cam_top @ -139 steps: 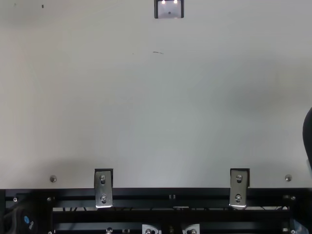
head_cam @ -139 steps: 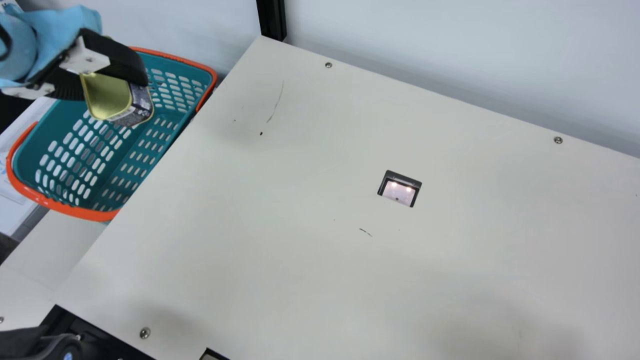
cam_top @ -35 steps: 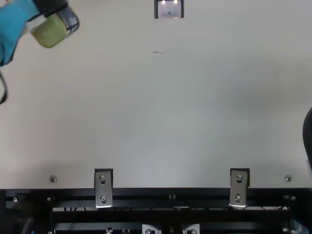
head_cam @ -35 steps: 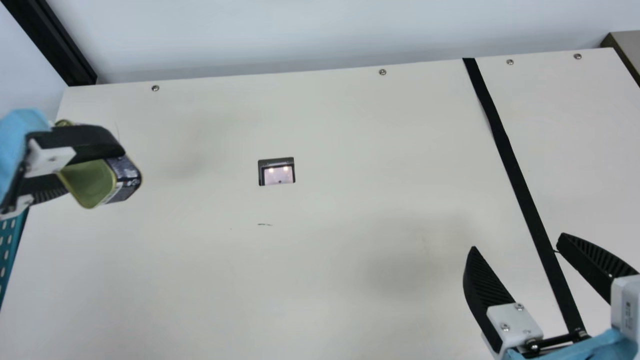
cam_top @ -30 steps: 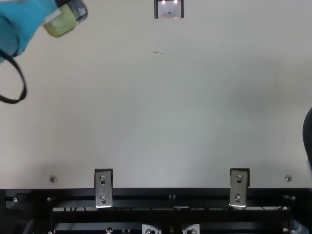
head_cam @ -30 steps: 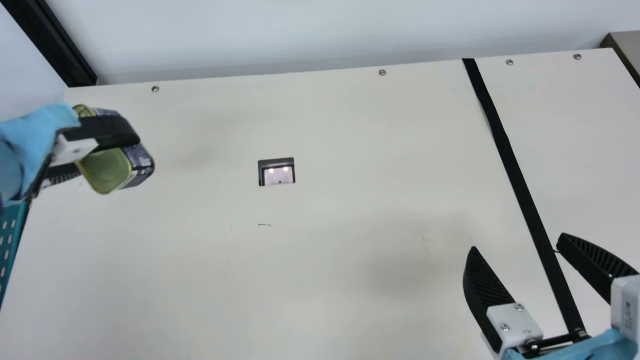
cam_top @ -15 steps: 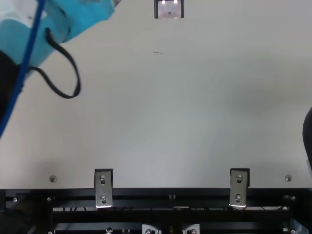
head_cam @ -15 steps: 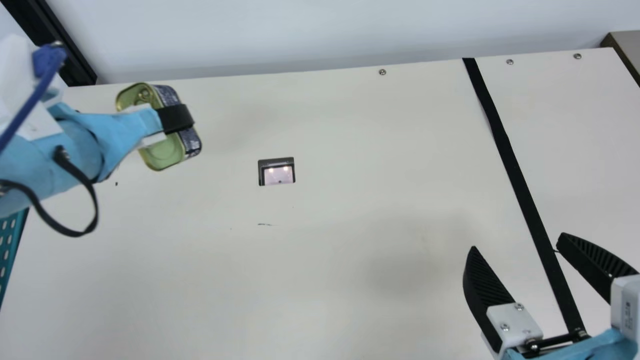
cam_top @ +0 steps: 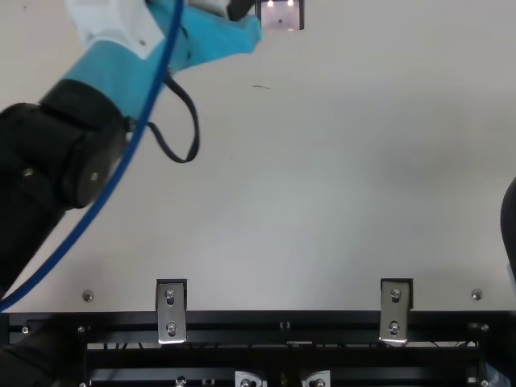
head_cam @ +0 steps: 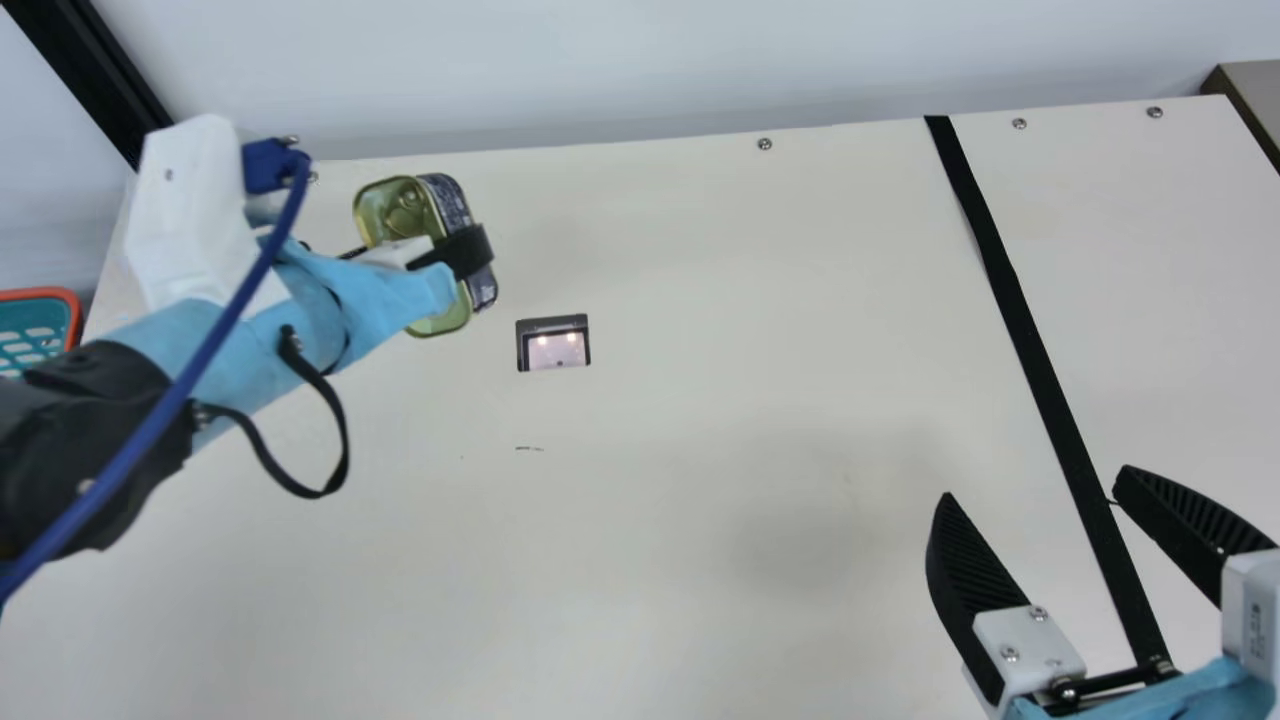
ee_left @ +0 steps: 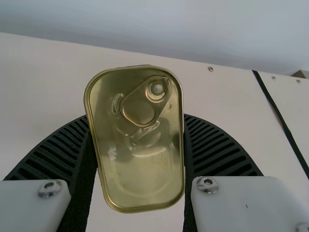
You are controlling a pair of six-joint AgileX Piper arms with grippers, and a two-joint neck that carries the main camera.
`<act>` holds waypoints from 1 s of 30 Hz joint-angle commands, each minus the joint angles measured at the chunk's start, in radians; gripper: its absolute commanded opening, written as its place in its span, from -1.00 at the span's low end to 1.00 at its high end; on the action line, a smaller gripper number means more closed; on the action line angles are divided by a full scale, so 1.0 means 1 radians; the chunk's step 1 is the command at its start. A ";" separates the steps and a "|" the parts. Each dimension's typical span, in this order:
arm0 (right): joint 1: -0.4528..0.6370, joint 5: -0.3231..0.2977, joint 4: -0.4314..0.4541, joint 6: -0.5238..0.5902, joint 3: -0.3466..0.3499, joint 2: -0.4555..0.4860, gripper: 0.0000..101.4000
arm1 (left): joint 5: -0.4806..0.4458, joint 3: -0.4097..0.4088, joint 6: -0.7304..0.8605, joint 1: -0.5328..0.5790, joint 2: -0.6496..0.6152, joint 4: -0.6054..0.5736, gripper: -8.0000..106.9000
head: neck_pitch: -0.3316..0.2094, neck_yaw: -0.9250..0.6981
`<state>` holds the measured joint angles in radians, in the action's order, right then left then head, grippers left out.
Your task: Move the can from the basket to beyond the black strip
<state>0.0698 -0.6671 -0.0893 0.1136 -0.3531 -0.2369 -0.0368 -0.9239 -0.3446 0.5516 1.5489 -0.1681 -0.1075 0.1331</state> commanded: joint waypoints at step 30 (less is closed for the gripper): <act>0.000 0.000 0.000 0.000 0.000 0.000 1.00 | 0.373 -0.044 0.338 0.176 0.269 -0.372 -0.68 | -0.003 0.002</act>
<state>0.0698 -0.6671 -0.0893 0.1136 -0.3531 -0.2369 0.3321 -0.9667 -0.0142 0.7267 1.8155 -0.5340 -0.1075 0.1331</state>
